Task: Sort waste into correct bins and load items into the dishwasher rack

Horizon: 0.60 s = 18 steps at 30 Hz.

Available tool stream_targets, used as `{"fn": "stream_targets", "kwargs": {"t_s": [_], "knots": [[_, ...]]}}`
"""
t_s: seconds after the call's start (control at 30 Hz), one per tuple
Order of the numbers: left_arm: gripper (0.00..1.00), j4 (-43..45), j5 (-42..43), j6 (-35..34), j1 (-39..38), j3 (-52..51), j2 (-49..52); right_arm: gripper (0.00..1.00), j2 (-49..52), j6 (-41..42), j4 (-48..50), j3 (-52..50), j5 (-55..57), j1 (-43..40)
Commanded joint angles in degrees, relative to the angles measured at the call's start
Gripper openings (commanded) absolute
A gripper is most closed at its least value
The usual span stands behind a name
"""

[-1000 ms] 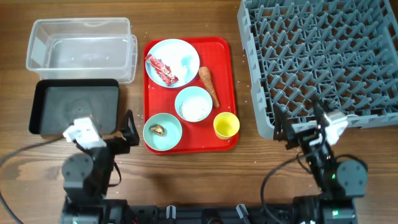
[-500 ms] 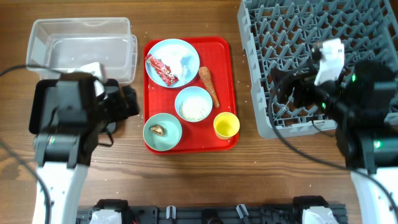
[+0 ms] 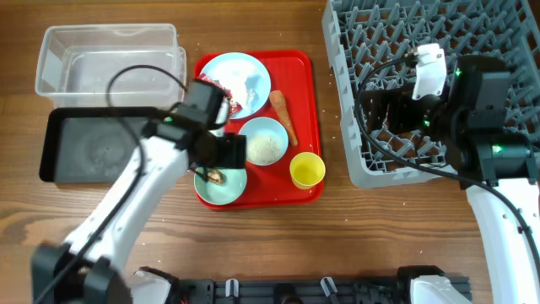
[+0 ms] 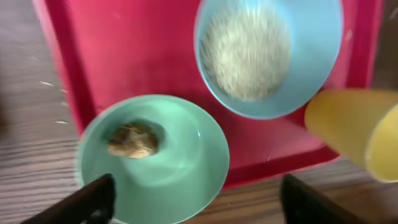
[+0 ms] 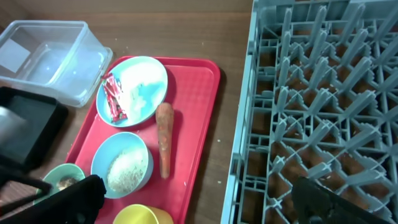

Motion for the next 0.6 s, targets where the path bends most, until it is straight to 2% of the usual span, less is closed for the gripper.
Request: {"fn": "stream_targets", "kwargs": {"t_s": [0.0, 0.17, 0.4, 0.5, 0.57], "knots": [[0.79, -0.5, 0.87, -0.04, -4.83, 0.59, 5.51, 0.98, 0.52, -1.14, -0.35, 1.03, -0.63, -0.24], [0.73, -0.48, -4.13, -2.03, -10.14, 0.39, 11.26, 0.97, 0.55, -1.14, -0.46, 1.03, -0.59, -0.24], [0.61, 1.33, -5.95, -3.26, -10.64, -2.95, 12.92, 0.96, 0.61, -1.14, -0.48, 1.03, 1.31, -0.24], [0.52, 2.69, -5.92, -3.28, -10.64, -4.85, 12.92, 0.97, 0.94, -1.14, -0.22, 1.03, 1.36, -0.24], [0.41, 3.23, -5.95, -3.43, -10.64, -5.35, 12.92, 0.96, 1.07, -1.11, -0.17, 1.03, 1.36, -0.24]]}}
